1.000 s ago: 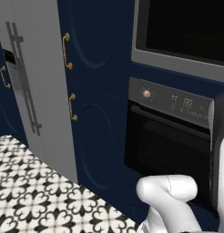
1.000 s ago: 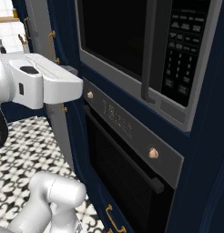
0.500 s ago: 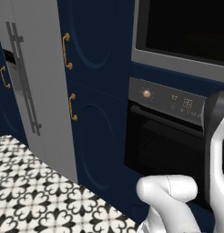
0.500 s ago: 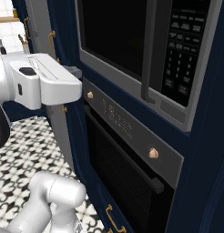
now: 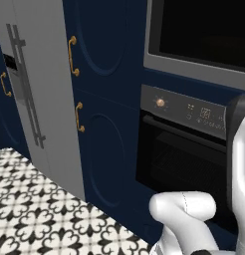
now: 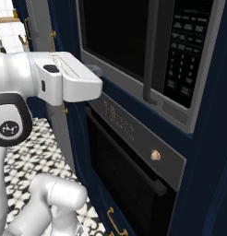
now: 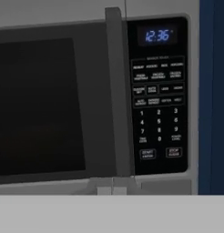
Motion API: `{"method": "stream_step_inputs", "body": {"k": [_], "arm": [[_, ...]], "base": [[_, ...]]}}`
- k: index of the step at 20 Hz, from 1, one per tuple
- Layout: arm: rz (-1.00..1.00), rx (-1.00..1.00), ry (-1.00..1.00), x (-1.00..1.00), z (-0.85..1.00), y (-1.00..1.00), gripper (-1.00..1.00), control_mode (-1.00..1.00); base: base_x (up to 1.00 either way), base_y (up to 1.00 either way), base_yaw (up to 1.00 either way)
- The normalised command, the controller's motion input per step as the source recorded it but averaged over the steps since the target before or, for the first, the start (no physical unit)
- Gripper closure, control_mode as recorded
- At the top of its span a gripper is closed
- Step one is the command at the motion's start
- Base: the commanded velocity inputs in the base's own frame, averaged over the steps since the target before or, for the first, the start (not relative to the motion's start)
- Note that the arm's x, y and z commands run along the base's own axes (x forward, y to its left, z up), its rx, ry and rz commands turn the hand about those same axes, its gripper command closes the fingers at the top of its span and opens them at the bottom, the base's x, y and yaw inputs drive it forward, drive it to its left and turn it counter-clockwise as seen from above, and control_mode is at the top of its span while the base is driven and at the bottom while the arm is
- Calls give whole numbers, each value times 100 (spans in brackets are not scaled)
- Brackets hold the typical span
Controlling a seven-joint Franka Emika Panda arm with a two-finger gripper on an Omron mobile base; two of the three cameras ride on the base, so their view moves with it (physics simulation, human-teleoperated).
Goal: Pick the eggplant from the sink and place it in the bowl. Then pick the bowl and place it in the microwave. Then close the microwave door and press the start button.
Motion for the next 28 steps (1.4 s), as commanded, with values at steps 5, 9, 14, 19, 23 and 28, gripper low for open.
{"method": "stream_step_inputs", "body": {"k": [5,9,14,19,23,28], "arm": [[-2,1,0,0,0,-43,100,-100],[-2,1,-4,-1,0,-39,100,-100],[-2,0,-2,-1,0,-27,100,-100],[0,0,0,-6,-8,-6,100,-100],[0,0,0,0,-12,-3,100,-100],[0,0,0,0,-13,-5,100,-100]], "base": [[0,0,0],[0,0,0],[0,0,0],[0,0,0],[0,0,0],[0,0,0]]}}
